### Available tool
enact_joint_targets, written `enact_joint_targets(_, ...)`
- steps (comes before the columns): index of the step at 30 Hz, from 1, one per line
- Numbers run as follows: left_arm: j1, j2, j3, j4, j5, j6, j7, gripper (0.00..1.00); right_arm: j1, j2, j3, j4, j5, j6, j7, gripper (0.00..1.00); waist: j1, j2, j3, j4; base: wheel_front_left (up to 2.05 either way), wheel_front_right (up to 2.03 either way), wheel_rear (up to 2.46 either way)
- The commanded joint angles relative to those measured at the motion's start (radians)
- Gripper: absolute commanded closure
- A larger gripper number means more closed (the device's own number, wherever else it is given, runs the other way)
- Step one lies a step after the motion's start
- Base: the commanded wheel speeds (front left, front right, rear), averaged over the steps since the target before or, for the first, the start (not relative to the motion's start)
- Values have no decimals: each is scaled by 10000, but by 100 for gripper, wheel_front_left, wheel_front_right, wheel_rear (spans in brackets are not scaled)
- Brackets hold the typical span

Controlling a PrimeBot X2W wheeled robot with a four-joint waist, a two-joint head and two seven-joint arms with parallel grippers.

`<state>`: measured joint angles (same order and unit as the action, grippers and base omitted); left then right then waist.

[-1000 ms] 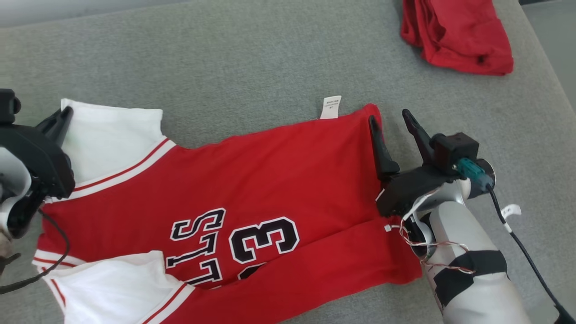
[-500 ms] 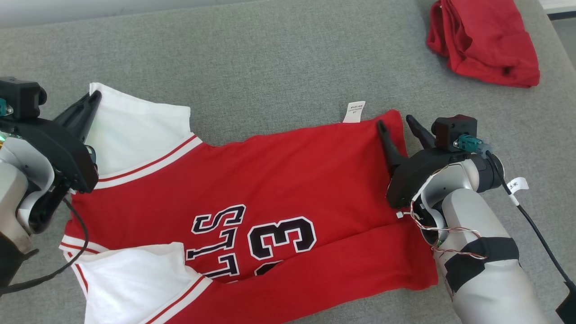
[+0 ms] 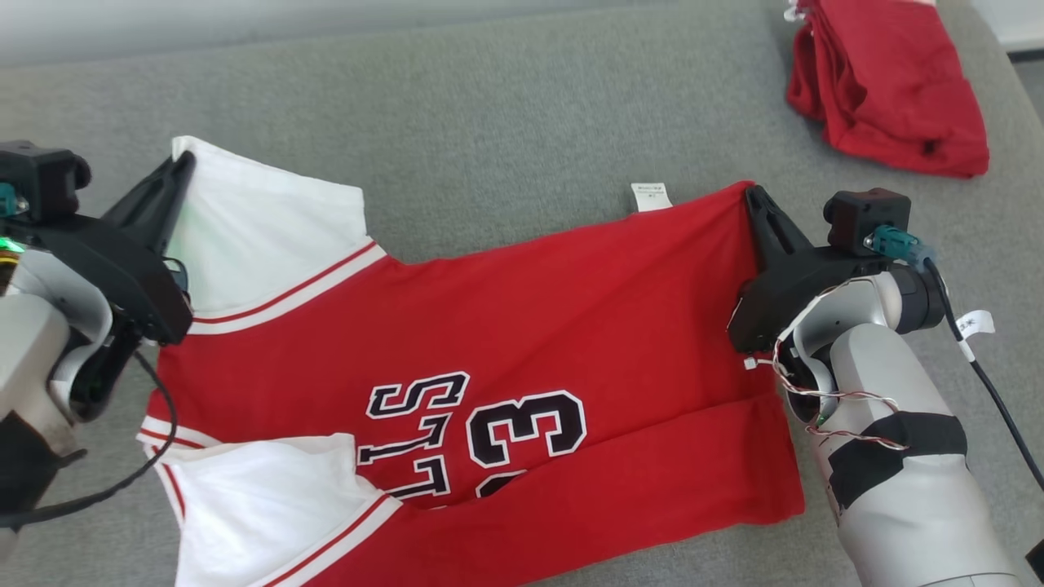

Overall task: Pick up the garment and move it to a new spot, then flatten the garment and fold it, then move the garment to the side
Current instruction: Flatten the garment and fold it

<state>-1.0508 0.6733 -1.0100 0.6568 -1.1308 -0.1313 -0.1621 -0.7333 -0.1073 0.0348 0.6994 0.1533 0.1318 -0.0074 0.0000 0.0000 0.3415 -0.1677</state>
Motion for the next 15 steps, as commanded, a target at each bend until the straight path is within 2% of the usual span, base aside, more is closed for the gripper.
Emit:
enact_joint_targets(1, 91, -33, -30, 30, -210, 15, -149, 100, 104, -18, 34, 64, -45, -29, -88, 100, 0, 0, -312, 160, 0, 0, 0)
enact_joint_targets(9, 1046, -76, 60, -617, -88, 27, -939, 100, 1110, -262, 376, -162, 648, -29, -489, 100, 0, 0, -1020, 459, 0, 0, 0)
enact_joint_targets(12, 1746, -8, 351, -1165, 90, 243, -1014, 100, 1709, -412, 453, -451, 991, -29, -623, 100, 0, 0, -1214, 600, 0, 0, 0)
enact_joint_targets(15, 2608, 86, 1052, -2027, 574, 589, -1030, 100, 2307, -623, 403, -835, 1353, -29, -699, 100, 0, 0, -1367, 760, 0, 0, 0)
